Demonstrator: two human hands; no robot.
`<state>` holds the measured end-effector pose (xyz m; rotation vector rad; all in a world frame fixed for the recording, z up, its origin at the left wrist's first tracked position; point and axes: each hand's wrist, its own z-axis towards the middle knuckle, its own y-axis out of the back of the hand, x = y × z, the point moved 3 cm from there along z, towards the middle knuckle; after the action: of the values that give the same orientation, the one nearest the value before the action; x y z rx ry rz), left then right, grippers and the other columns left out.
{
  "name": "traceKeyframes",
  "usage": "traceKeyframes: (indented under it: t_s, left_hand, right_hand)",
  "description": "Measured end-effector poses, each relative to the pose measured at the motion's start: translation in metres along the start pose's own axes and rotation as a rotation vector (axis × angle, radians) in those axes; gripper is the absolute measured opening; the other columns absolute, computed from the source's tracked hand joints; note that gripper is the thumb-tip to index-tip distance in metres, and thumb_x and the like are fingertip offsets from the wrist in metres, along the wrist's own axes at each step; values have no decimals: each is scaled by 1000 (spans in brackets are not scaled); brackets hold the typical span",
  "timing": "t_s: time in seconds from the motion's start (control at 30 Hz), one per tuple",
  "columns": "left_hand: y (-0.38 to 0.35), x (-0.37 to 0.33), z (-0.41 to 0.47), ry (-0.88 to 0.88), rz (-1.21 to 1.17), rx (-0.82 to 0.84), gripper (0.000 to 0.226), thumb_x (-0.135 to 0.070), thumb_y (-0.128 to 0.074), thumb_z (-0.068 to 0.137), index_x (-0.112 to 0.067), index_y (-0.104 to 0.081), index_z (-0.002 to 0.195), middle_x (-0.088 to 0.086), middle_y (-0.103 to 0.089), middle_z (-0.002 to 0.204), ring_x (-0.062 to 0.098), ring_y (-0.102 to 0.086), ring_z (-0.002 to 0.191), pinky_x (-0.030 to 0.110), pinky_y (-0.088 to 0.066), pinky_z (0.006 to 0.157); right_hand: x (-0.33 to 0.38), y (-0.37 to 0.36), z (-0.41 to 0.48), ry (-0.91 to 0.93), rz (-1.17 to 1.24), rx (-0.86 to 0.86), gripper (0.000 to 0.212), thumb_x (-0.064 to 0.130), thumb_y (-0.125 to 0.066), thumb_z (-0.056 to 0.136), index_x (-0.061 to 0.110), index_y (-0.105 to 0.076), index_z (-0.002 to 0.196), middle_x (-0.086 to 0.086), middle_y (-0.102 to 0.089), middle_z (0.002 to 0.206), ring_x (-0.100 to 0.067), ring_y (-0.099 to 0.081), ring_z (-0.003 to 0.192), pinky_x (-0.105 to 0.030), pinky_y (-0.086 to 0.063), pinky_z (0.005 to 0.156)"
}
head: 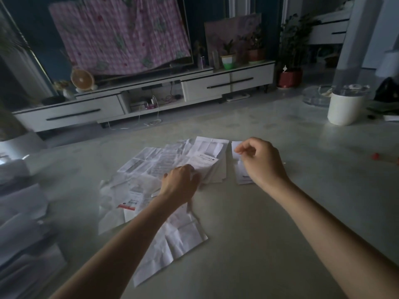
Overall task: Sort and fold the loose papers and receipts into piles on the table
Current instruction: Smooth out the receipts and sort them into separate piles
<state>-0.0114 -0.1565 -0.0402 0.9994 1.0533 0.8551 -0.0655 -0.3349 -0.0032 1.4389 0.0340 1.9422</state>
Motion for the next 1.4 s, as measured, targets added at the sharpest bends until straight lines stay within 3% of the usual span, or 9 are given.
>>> traceKeyframes:
  t_s: [0.23,0.43,0.57,0.7,0.87,0.97,1.1,1.2,1.4]
  left_hand:
    - [57,-1,-12,21,-294,-451,20,-6,-46,90,-7,-64,82,2,-57,72,18,-51,61,27,-32,53]
    - [63,-7,-30,220,-1196,-51,21,3,-55,85,-15,-64,77,-1,-67,62,12,-63,58,26,-54,60]
    - [56,-8,-38,189,-1203,-30,16,2,-57,84,-12,-65,83,-3,-67,63,8,-61,55,23,-52,55]
    - [52,-7,-44,232,-1173,-58,14,0,-54,87,-11,-64,88,9,-62,85,15,-61,69,25,-55,51]
    - [51,-12,-49,424,-1474,95,22,-13,-41,97,-7,-60,89,17,-66,86,28,-67,73,32,-58,52]
    - [47,-9,-49,390,-1403,163,25,-28,-47,94,-8,-61,91,14,-67,83,25,-67,76,30,-58,58]
    - [43,-5,-48,327,-1151,-25,9,-8,-60,87,-11,-64,79,11,-62,80,19,-60,69,29,-54,62]
    - [38,-5,-48,353,-1135,-29,9,-10,-61,87,-12,-64,80,9,-62,77,19,-59,69,33,-52,67]
    - [31,-3,-55,346,-1100,69,13,0,-52,90,-9,-61,88,7,-66,81,18,-64,70,29,-56,64]
  right_hand:
    - [-1,-18,-6,-153,172,166,18,3,-54,85,20,-61,83,6,-60,81,-15,-58,86,-27,-46,79]
    - [9,-27,-15,-308,586,389,57,16,-67,83,33,-40,130,-4,-63,105,-17,-61,96,-35,-48,90]
    - [9,-32,-20,-302,602,435,62,14,-70,80,26,-40,133,-8,-67,107,-21,-64,99,-39,-52,88]
    - [16,-28,-24,-254,644,481,19,-2,-58,86,16,-60,92,-4,-64,86,-13,-61,74,-20,-52,58]
    - [14,-28,-22,-250,649,451,41,-16,-37,88,10,-56,63,-5,-60,75,-14,-56,69,-11,-47,52]
    - [15,-28,-23,-175,498,444,44,-16,-38,87,12,-62,63,-4,-64,78,-14,-59,73,-15,-51,62]
    - [18,-26,-21,-234,516,531,38,-6,-34,88,12,-66,79,-3,-66,82,-13,-59,73,-21,-52,62]
    - [14,-26,-20,-225,442,543,13,10,-51,91,18,-62,91,-7,-64,91,-17,-60,81,-30,-52,73]
    - [3,-16,-14,-76,-134,487,18,10,-63,83,20,-55,71,5,-57,73,-13,-54,70,-21,-42,55]
